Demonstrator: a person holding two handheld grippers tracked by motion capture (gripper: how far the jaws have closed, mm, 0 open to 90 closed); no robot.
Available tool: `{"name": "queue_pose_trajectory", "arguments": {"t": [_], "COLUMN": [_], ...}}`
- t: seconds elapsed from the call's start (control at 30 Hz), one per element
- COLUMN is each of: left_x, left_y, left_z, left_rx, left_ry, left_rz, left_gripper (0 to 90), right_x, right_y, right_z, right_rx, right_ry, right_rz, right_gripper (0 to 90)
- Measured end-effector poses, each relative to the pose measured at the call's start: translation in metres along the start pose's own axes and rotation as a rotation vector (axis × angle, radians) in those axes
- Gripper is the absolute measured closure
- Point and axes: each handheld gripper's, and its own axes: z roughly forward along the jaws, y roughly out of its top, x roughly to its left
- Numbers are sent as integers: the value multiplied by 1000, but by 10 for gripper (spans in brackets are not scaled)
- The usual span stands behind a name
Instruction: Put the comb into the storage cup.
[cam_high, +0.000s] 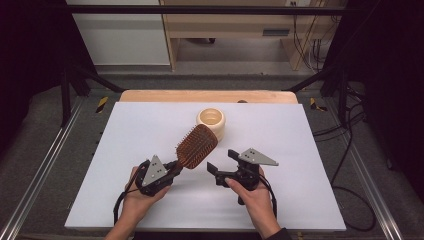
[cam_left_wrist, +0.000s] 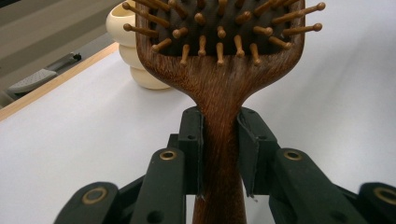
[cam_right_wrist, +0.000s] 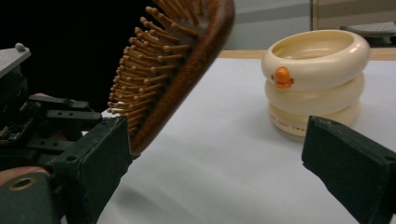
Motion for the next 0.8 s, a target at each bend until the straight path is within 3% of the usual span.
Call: {"name": "queue_pose_trajectory", "arguments": {"t": [0.43,0.8], "left_x": [-5,-7], "left_y": [1,2], "left_z": [1,1], "left_rx": [-18,-29], "left_ry": [-2,2], "left_rz": [8,9], "left_gripper": [726,726], "right_x": [16,18], "right_y": [6,11], "right_z": [14,20], "right_rx": [-21,-40], "right_ry": [62,88], "right_rz": [20,56], "right_gripper": [129,137]}}
